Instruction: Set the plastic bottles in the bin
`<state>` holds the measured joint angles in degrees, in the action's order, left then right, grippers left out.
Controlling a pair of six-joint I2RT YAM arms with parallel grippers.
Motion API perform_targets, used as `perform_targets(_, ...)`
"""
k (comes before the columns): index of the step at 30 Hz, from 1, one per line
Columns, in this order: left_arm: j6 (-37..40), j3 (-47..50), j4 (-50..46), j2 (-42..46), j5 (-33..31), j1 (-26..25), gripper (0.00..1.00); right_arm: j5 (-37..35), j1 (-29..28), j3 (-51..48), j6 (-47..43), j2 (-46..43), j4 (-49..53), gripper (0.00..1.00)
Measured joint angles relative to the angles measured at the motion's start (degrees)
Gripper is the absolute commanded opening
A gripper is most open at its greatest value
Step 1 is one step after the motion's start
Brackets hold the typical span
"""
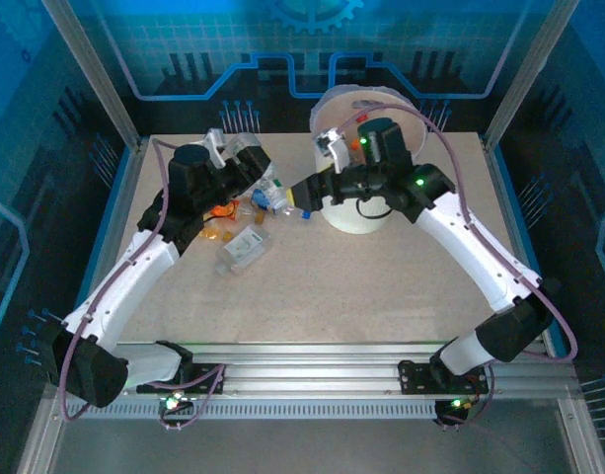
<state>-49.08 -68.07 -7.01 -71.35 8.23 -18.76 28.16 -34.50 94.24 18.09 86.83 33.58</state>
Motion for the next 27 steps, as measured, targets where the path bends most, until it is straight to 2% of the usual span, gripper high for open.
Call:
perform_targets(10,0.17,-0.94,0.85,-0.94,2.19,-1.90,0.58,-0.20,-3.45,5.55,-1.46,6.64,1.16,0.80)
perform_targets(14,0.17,-0.96,1.33,-0.94,2.21,-2.23,0.58,-0.50,-3.69,6.25,-1.88,8.17,1.60,0.69)
perform_targets(18,0.17,-0.96,1.38,-0.92,2.21,-2.47,0.59,-0.72,-3.82,6.47,-2.08,9.22,1.79,0.64)
perform_targets(24,1.09,-0.96,1.79,-0.81,2.10,-2.73,0.61,-2.73,-3.85,6.54,-0.94,9.53,2.32,0.35)
perform_targets(26,1.22,-0.96,1.79,-0.81,2.05,-2.73,0.67,-3.23,-3.87,6.56,-0.50,9.53,2.32,0.25)
perform_targets(27,1.31,-0.96,1.77,-0.81,2.01,-2.73,0.76,-3.28,-3.87,6.56,-0.52,9.53,2.32,0.21)
